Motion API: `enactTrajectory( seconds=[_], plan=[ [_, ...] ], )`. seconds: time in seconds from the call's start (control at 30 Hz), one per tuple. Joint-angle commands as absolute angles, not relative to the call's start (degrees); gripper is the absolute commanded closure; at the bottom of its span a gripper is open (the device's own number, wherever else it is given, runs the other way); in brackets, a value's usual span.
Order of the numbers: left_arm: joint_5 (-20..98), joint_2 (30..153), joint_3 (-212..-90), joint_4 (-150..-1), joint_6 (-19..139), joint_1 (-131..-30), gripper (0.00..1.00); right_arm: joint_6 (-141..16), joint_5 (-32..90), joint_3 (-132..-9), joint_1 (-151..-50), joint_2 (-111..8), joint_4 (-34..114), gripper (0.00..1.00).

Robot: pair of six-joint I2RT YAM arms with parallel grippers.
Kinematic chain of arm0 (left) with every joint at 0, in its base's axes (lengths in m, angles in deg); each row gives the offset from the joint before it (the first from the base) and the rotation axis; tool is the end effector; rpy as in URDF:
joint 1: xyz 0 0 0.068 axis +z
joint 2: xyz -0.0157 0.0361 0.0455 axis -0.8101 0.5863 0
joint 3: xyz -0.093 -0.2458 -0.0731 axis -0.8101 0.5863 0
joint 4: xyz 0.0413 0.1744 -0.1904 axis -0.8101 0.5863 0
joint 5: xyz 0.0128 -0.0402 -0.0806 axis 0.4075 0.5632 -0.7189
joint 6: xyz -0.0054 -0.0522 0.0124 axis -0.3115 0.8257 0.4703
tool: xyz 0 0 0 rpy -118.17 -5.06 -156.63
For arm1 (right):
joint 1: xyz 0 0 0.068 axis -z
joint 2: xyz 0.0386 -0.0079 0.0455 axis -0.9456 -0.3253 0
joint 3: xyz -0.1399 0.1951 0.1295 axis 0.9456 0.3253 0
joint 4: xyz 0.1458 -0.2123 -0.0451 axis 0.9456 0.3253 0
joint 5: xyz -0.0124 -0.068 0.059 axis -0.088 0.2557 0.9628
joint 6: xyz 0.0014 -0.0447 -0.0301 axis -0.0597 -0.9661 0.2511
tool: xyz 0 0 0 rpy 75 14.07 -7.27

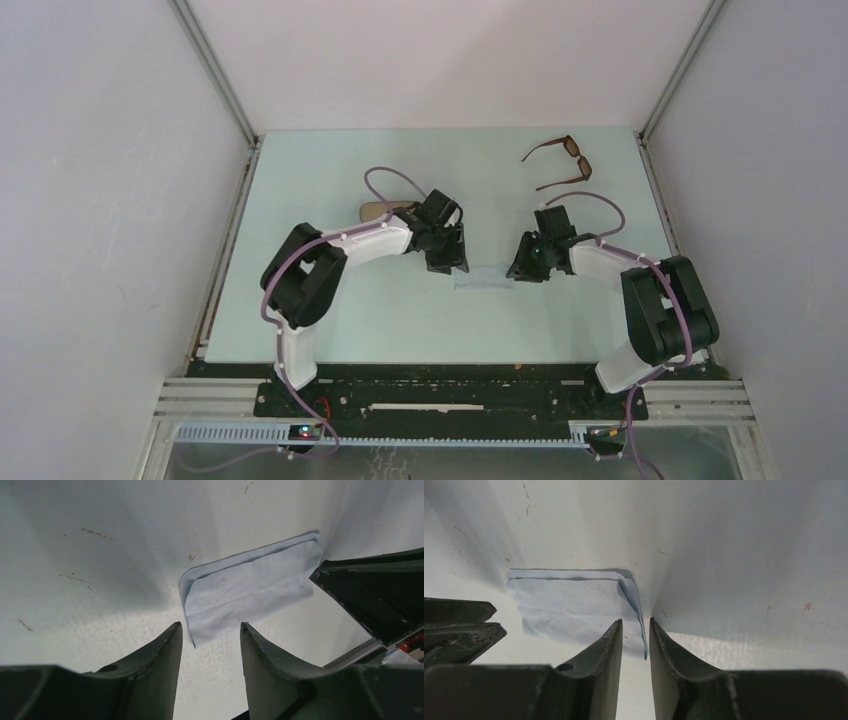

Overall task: Organize the sunglasses
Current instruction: Pick up the glasses cleaning cloth from the center of the board.

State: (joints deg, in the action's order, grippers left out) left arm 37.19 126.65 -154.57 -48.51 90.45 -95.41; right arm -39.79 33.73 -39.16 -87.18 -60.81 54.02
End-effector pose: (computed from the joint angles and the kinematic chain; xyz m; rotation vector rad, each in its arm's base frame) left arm 0.2989 -0.2711 0.1759 0.0596 2.7781 -0.6876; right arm 0.2758 0.0877 0.1498 0.2422 2.6783 0.5403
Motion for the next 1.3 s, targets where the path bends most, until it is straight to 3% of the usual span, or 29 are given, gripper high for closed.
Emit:
enactTrajectory(
  seconds=[0.0, 0.37, 0.67, 0.9, 1.1, 1.27],
  plan=[
    [36.02, 128.20, -153.62, -50.43, 92.57, -96.13, 0.50, -41.34, 33.87, -39.99, -87.71, -62.46, 54.35, 0.66],
    [37.63, 128.82, -149.22, -51.76, 95.08, -96.98, 0.54, -41.09, 34.00, -40.81, -88.49, -63.91, 54.04, 0.66],
    [35.94, 129.99, -148.64, -53.40, 97.06, -97.25, 0.65, -41.30, 33.28, -40.81, -88.65, -63.86, 54.58, 0.68],
    [36.54, 129.78, -148.81, -53.42, 97.18, -97.19, 0.79, -41.29, 34.40, -40.81, -89.77, -64.41, 53.88, 0.74],
    [36.36, 129.20, -147.96, -55.16, 97.26, -97.19, 0.99, -41.57, 29.49, -40.81, -91.51, -64.04, 54.89, 0.72],
    [35.70, 128.64, -147.19, -56.16, 96.80, -97.20, 1.00, -42.51, 24.93, -40.81, -93.09, -63.60, 56.50, 0.70]
  ],
)
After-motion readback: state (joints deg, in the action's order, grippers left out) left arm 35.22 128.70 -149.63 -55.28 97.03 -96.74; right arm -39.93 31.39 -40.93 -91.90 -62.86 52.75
